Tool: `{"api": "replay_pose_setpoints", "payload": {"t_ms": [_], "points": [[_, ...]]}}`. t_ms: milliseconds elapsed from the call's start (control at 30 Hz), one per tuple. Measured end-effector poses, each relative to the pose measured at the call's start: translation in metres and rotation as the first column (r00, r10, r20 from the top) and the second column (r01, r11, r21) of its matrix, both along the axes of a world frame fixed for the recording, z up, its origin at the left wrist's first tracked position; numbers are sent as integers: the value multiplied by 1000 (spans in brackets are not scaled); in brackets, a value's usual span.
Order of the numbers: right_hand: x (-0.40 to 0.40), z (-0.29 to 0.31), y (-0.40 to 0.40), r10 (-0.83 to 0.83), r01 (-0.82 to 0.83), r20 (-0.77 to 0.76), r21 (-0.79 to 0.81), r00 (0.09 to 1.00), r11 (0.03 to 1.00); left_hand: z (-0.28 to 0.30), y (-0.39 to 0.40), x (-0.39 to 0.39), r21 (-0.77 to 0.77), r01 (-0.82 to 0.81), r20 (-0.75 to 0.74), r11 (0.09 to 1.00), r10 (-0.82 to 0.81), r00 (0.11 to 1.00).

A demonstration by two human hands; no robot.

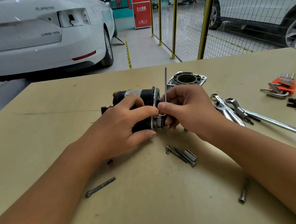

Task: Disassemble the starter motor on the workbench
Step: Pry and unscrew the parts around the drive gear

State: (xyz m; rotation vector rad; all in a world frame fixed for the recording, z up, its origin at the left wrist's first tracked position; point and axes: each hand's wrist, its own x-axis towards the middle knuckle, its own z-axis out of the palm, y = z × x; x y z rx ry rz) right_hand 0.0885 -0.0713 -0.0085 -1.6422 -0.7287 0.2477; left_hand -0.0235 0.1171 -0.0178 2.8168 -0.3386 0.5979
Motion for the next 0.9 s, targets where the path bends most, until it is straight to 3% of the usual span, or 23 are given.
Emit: {"api": "replay_pose_setpoints", "payload": {"t_ms": [667, 900], "points": [[-11, -2, 7, -137, 136, 52, 29, 989, 990, -2, 2, 1, -30, 15, 19, 999, -14, 1000], [-9, -3, 8, -163, 163, -17, 32, 987, 986, -1, 0, 0, -42, 14, 19, 999, -13, 1000]]}}
